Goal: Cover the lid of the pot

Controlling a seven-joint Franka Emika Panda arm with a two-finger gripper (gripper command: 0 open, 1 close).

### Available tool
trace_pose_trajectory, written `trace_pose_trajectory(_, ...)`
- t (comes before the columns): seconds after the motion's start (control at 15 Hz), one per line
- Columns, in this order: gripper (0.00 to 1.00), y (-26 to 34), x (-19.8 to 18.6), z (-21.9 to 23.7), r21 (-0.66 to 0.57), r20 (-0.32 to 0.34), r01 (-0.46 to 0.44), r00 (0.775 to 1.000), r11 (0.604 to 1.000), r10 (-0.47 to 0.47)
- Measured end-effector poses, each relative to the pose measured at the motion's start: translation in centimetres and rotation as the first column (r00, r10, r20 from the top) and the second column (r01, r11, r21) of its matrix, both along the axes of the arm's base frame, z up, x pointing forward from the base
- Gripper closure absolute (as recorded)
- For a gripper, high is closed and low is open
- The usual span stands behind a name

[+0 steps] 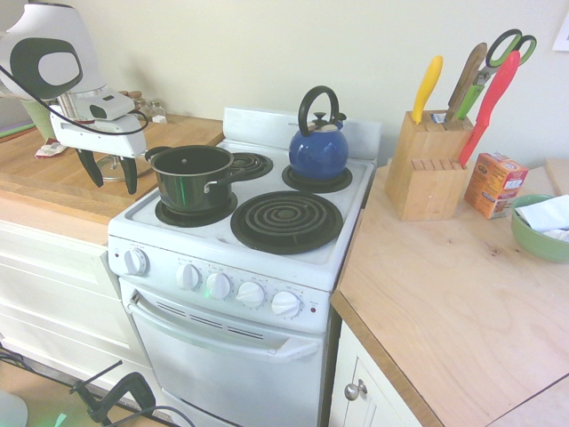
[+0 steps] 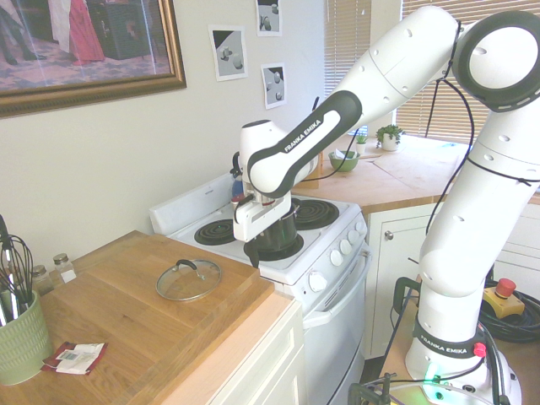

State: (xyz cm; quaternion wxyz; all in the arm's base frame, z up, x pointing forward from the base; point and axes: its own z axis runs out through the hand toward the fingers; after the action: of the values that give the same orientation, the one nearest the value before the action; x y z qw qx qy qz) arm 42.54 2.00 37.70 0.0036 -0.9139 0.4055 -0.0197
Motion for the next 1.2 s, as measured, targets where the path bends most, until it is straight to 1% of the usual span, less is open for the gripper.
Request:
trace_pose_trajectory(0.2,0.00,0.2,0.4,0.5,-0.010,0.019,-0.012,1.000,1.000,0.012)
trace_pose_trajectory(0.33,0.00,1.3,1.3,2.1,-0.019,0.053,-0.035,0.998,0.999,0.036)
trace_pose_trajectory(0.6,0.00,4.4,4.4,6.9,-0.024,0.103,-0.076,0.992,0.997,0.078)
trace_pose_trajectory(0.73,0.00,5.7,6.6,8.2,-0.035,0.124,-0.088,0.988,0.996,0.091)
trace_pose_trajectory(0.87,0.00,6.7,9.4,7.3,-0.046,0.110,-0.099,0.989,0.994,0.104)
trace_pose_trajectory(1.0,0.00,7.7,11.7,5.0,-0.035,0.078,-0.120,0.989,0.992,0.122)
trace_pose_trajectory(1.2,0.00,10.1,13.9,3.2,-0.021,0.075,-0.182,0.980,0.983,0.183)
